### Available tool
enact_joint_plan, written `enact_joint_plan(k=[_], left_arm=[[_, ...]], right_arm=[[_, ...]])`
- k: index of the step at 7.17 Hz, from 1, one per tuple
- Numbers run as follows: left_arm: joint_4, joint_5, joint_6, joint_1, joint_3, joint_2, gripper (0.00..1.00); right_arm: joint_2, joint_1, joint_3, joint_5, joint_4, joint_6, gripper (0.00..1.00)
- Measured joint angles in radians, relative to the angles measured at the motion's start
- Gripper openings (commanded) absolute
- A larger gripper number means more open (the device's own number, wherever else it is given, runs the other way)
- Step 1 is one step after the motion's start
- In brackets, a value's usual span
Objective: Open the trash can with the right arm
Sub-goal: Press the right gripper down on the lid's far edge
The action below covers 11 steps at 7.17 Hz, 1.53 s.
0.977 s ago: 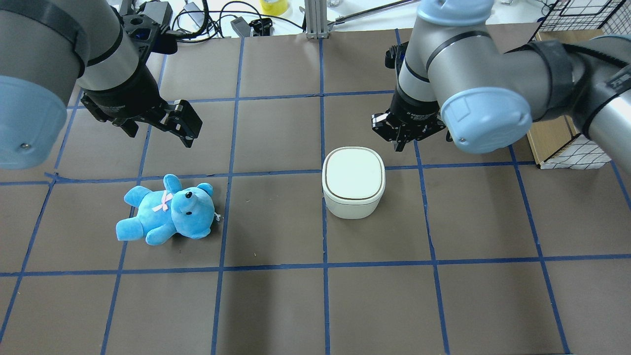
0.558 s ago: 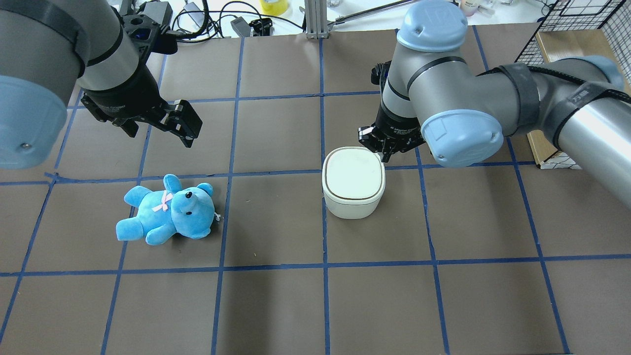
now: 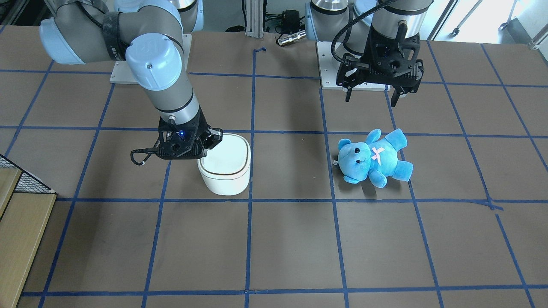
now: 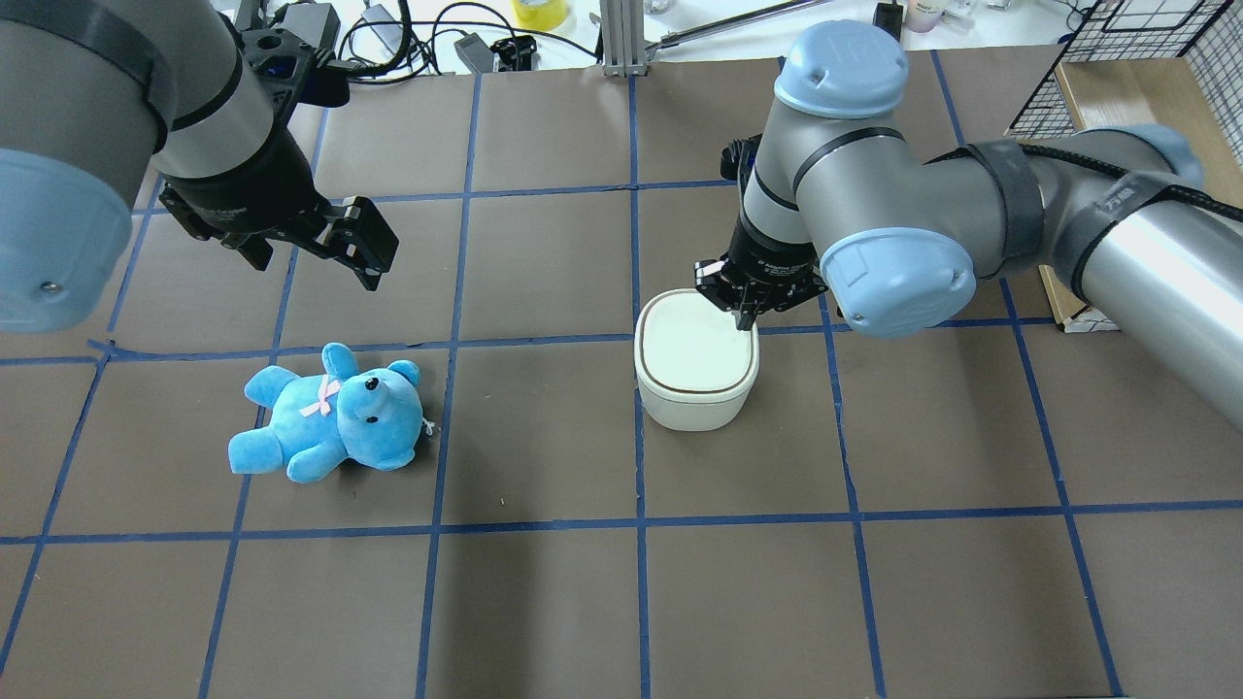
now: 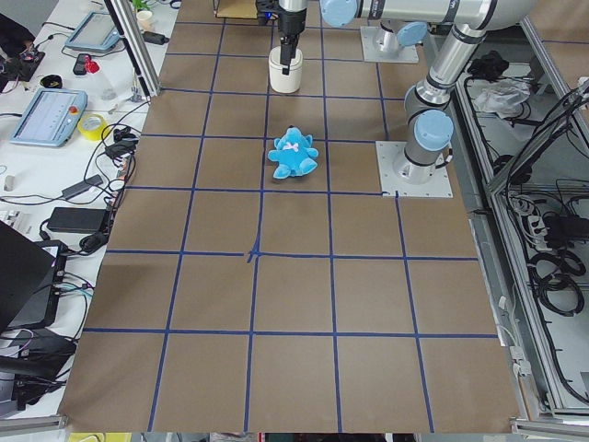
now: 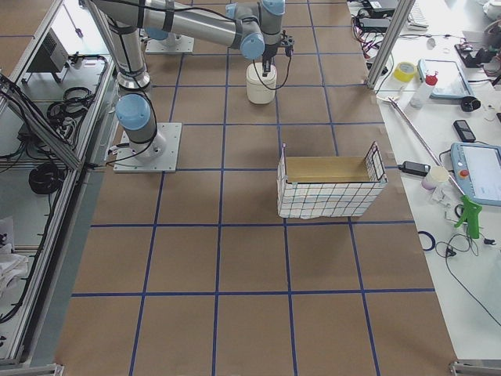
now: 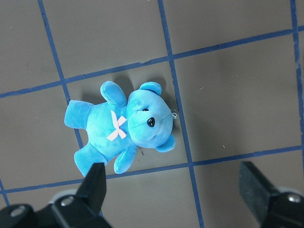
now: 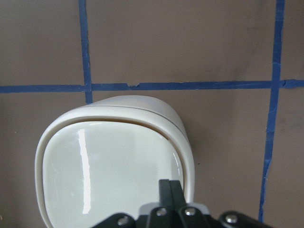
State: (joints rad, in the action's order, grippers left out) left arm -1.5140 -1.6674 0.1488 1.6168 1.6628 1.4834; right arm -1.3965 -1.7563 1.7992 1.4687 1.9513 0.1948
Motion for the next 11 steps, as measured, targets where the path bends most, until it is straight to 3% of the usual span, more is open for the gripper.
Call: enact_joint_plan(k=[11], left_arm=[[0.0, 0.0, 0.0, 0.0, 0.0, 0.0, 1.0]], right_arm=[[0.02, 0.0, 0.012, -0.018, 0.005, 0.0, 0.0]])
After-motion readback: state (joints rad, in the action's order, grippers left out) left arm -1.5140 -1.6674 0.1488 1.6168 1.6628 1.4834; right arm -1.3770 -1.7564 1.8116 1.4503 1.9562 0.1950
